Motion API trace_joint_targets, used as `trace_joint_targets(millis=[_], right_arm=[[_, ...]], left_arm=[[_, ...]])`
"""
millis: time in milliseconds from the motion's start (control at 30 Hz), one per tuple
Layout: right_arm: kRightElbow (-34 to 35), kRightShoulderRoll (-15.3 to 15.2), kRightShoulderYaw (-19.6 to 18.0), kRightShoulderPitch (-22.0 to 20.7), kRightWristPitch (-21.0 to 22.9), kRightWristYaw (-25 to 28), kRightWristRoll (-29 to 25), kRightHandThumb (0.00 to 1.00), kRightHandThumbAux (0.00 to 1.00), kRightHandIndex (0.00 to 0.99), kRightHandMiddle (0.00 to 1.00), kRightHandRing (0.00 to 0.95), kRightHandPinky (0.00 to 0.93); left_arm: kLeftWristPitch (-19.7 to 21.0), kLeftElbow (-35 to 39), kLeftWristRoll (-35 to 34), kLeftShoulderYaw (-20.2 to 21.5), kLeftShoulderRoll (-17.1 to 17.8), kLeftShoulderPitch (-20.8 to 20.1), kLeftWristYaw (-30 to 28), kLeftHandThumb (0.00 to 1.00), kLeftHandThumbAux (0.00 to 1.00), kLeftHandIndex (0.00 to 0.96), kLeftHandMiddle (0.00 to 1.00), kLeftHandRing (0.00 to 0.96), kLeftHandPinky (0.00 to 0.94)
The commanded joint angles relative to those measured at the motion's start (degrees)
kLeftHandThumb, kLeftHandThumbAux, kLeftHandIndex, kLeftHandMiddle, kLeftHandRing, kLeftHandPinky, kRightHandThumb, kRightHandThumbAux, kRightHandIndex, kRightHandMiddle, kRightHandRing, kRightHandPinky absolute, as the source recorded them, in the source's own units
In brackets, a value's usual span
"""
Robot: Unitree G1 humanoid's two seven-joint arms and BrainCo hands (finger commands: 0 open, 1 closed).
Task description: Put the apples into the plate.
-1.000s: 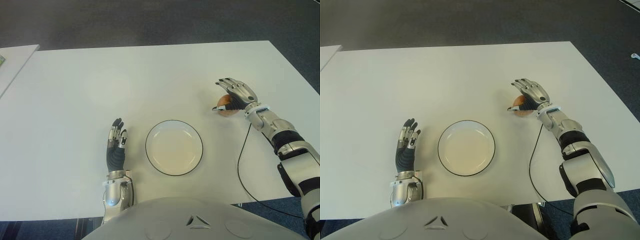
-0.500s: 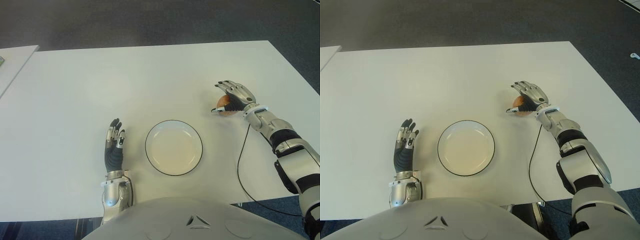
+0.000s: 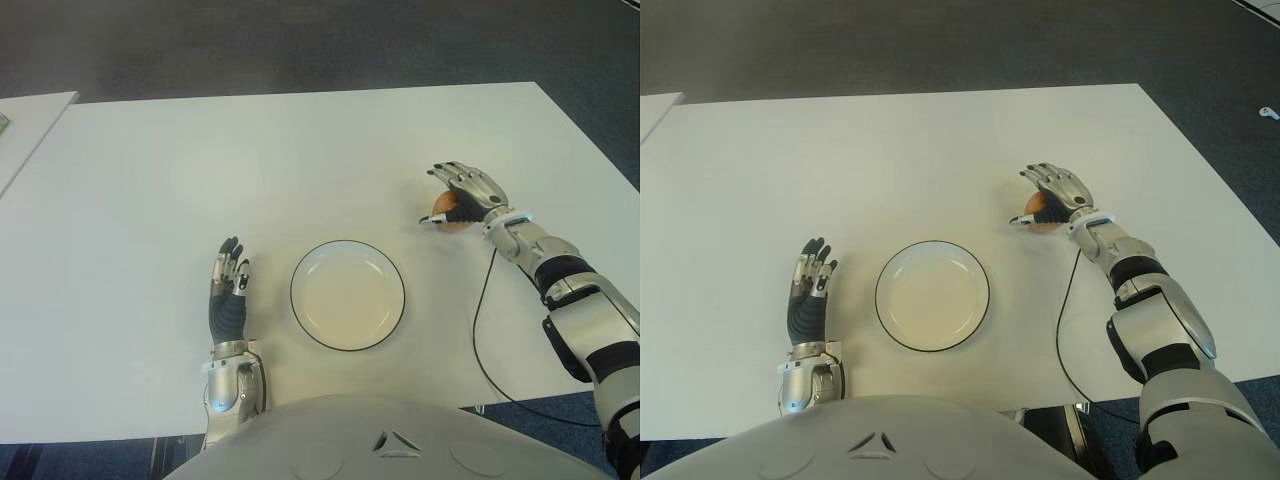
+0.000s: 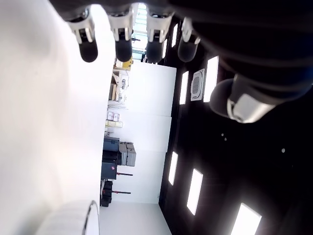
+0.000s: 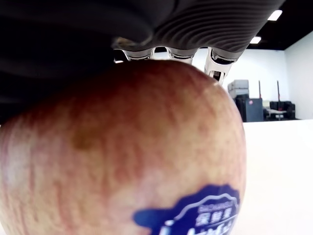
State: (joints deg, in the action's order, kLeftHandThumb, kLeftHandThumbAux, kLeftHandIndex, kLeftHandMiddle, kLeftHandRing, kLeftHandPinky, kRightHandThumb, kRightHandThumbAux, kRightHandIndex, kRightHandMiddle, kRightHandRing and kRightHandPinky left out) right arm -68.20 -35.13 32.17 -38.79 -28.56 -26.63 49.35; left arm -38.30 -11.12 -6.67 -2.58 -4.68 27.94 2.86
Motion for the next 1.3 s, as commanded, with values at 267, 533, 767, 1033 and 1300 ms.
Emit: trace_joint_targets(millis=[267,533,767,1033,1300], right_arm=[[-3.8,2.1,2.5,2.3,1.1,2.0,0.5,0.182,0.405,0.033,0.043,0.000,0.000],[-4.3,1.9,2.8,2.5,0.8,2.0,0.4,0.184,0.412,0.030,0.043,0.002,0.000],[-4.6,1.4,3.2,2.6,0.8,1.7,0.3,0.192,0.419,0.031,0.048,0.008,0.000],[-4.9,0.6,3.4,2.7,0.6,1.6,0.4,0.205,0.440,0.031,0.053,0.014,0.000],[-4.8,-0.3,4.1,2.8,0.0,0.2,0.7,0.242,0.453,0.048,0.076,0.042,0.000]], left_arm=[[0.4,-8.0,-1.0,2.5,-0.9,-0.9,-0.5,0.199,0.463,0.070,0.044,0.010,0.011],[1.5,-6.8,-0.7,2.3,-0.8,0.0,-0.4,0.183,0.492,0.049,0.024,0.000,0.009],[1.5,-6.4,-1.8,2.4,-1.1,0.1,-0.7,0.197,0.483,0.060,0.047,0.016,0.018],[2.2,-6.0,-0.7,2.4,-0.5,0.1,-0.3,0.196,0.505,0.050,0.036,0.012,0.013],[3.4,-5.4,-1.8,2.5,-0.4,0.0,-1.0,0.208,0.521,0.042,0.026,0.004,0.013]])
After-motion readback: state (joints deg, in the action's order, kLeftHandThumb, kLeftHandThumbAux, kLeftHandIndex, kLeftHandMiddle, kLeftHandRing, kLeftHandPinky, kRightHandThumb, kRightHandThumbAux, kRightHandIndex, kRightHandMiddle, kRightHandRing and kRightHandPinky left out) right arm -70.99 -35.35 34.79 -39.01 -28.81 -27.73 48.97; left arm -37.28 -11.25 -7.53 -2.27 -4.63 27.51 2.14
